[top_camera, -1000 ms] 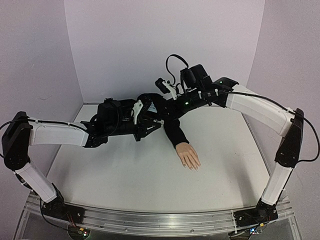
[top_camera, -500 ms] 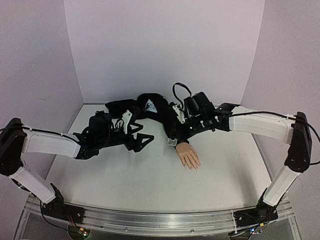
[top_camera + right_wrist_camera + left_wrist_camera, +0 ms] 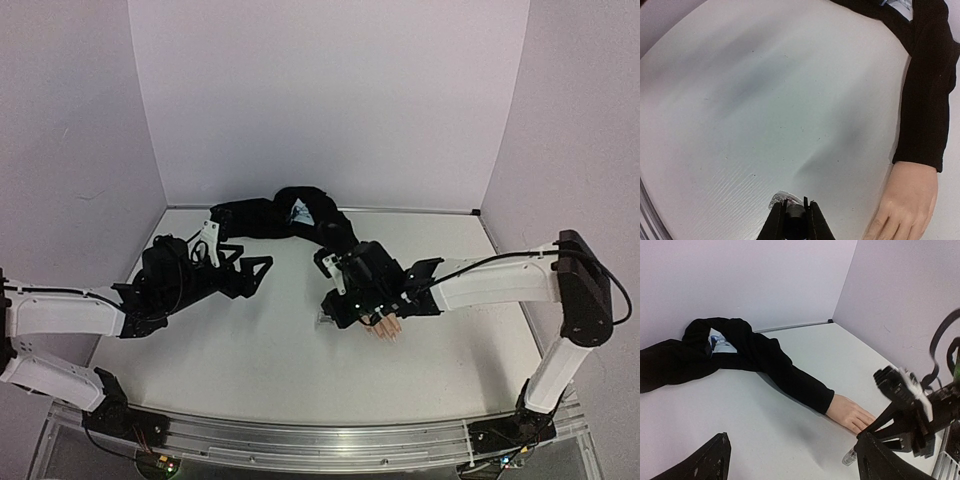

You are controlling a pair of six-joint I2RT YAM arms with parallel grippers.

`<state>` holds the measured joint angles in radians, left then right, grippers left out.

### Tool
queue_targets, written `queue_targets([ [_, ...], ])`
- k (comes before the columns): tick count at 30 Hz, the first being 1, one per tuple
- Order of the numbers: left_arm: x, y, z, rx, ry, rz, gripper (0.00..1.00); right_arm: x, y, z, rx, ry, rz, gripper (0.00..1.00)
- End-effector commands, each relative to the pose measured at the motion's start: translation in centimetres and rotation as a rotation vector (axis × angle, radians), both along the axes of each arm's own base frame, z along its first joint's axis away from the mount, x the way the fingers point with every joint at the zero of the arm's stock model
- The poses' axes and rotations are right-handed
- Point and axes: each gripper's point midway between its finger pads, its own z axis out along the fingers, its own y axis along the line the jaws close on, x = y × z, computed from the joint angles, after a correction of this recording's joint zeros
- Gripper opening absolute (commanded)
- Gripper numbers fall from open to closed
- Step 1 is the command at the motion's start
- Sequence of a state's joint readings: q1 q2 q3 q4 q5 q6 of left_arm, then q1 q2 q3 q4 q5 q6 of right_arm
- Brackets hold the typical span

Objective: Paint the nails

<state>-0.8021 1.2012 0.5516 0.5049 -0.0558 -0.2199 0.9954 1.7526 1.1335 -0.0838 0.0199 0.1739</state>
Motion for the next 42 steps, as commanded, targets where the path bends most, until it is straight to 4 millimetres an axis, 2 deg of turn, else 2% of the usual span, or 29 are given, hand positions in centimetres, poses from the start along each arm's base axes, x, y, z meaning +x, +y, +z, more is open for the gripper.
queue_targets([
  [1,0.3,2.1,2.2,-0.067,-0.031,0.101,0.9,1.0,1.3,-1.4,0.008,-0.056,-0.055,0.04],
  [11,0.1,2.6,2.8,-0.074,-0.038,0.109,0.89,1.0,2.0,-4.3,-0.02,-0.022,-0.06,0.1],
  [18,0.0,2.6,3.3,-0.071,-0.046,0.105,0.89,1.1,1.9,-4.5,-0.027,-0.025,-0.064,0.23],
  [21,0.0,2.7,3.8,-0.071,-0.053,0.107,0.89,1.3,1.3,-3.3,-0.017,-0.048,-0.088,0.38],
  [22,-0.1,2.8,3.9,-0.07,-0.055,0.108,0.89,1.3,1.0,-2.3,-0.005,-0.062,-0.102,0.43],
  [25,-0.1,3.0,4.5,-0.074,-0.064,0.115,0.89,1.4,-0.3,1.7,0.038,-0.114,-0.141,0.56],
  [26,-0.1,3.2,4.6,-0.078,-0.066,0.127,0.9,1.6,-0.9,3.6,0.065,-0.141,-0.161,0.64],
  [29,0.4,4.0,4.9,-0.084,-0.06,0.182,0.9,2.5,-4.5,7.1,0.074,-0.178,-0.261,0.77],
  [32,1.5,5.7,5.2,-0.077,-0.037,0.291,0.9,4.5,-10.9,10.2,0.137,-0.206,-0.437,0.94],
  [33,1.9,6.4,5.3,-0.075,-0.028,0.329,0.91,5.1,-13.3,11.2,0.159,-0.226,-0.501,0.97],
  [37,2.8,10.6,6.5,-0.118,-0.006,0.478,0.91,5.3,-22.4,15.2,0.185,-0.328,-0.725,0.98],
  [39,2.7,12.4,7.6,-0.138,-0.022,0.523,0.91,4.4,-25.4,17.5,0.177,-0.386,-0.787,0.98],
  [42,2.2,14.1,9.3,-0.135,-0.062,0.572,0.92,2.9,-28.9,20.4,0.158,-0.479,-0.872,0.98],
])
